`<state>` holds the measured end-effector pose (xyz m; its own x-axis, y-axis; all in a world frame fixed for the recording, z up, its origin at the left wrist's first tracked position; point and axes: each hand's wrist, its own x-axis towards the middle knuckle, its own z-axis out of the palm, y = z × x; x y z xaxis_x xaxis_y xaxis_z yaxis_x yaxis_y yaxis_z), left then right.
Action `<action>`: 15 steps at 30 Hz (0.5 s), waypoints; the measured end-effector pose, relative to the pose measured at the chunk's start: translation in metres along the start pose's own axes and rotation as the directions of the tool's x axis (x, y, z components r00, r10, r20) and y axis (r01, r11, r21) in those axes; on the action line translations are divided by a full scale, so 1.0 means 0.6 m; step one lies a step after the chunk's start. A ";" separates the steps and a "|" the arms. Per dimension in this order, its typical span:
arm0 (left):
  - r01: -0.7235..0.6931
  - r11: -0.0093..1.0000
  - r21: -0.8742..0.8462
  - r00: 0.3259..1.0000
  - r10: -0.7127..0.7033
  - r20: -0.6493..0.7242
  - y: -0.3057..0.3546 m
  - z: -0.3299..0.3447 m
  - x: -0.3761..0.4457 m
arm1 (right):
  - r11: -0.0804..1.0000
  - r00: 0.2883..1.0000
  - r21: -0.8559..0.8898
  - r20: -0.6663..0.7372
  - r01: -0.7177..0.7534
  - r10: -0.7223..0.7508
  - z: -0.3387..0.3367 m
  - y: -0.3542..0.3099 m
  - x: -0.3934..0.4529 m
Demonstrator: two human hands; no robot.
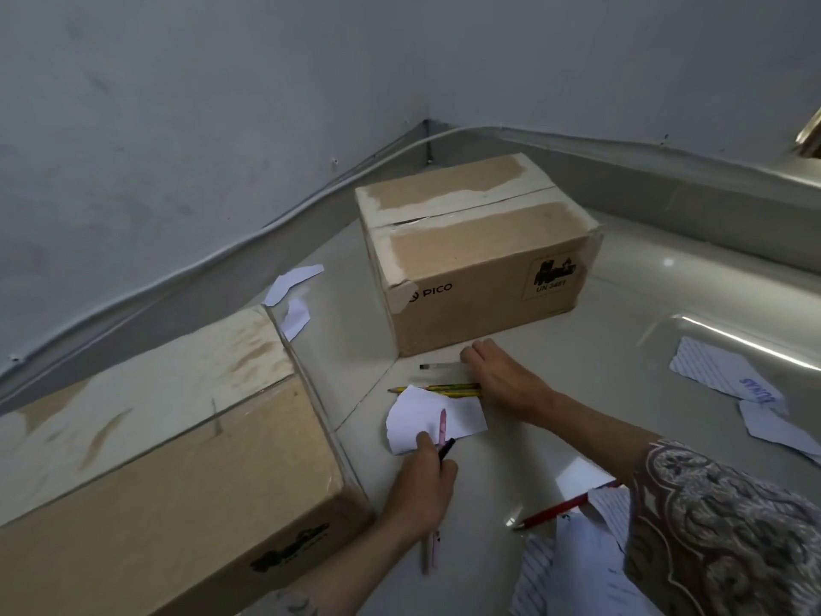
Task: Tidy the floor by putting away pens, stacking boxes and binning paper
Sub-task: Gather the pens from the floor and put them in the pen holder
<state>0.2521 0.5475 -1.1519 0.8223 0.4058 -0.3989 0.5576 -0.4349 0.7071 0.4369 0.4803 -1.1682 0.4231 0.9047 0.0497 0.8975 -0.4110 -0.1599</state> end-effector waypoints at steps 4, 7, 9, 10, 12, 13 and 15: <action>0.013 0.990 -0.140 0.998 -0.021 -0.055 -0.003 0.003 -0.023 | 0.994 0.990 0.011 0.094 0.106 -0.107 0.015 -0.037 -0.050; 0.039 0.983 -0.178 0.994 -0.056 -0.092 -0.010 0.008 -0.047 | 0.998 0.965 -0.004 0.254 0.065 -0.062 0.028 -0.062 -0.086; 0.080 0.975 -0.208 0.994 -0.094 -0.059 -0.011 0.012 -0.062 | 1.000 0.954 -0.011 0.298 0.023 -0.019 0.033 -0.073 -0.110; 0.096 0.973 -0.209 0.993 -0.106 -0.041 -0.009 0.014 -0.069 | 1.000 0.951 -0.010 0.308 0.011 -0.008 0.034 -0.076 -0.122; 0.101 0.974 -0.201 0.994 -0.107 -0.022 -0.002 0.015 -0.078 | 1.000 0.938 0.019 0.347 -0.005 -0.002 0.030 -0.078 -0.142; 0.094 0.975 -0.200 0.995 -0.099 -0.016 0.003 0.015 -0.082 | 0.998 0.927 0.053 0.375 -0.025 0.003 0.023 -0.078 -0.151; 0.072 0.977 -0.202 0.997 -0.074 -0.001 0.015 0.010 -0.088 | 0.989 0.895 0.130 0.445 -0.072 0.007 0.000 -0.075 -0.168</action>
<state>0.2142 0.5172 -1.1280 0.7789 0.4377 -0.4492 0.5808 -0.2333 0.7799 0.3538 0.4073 -1.1663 0.3296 0.8573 -0.3955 0.8408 -0.4571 -0.2902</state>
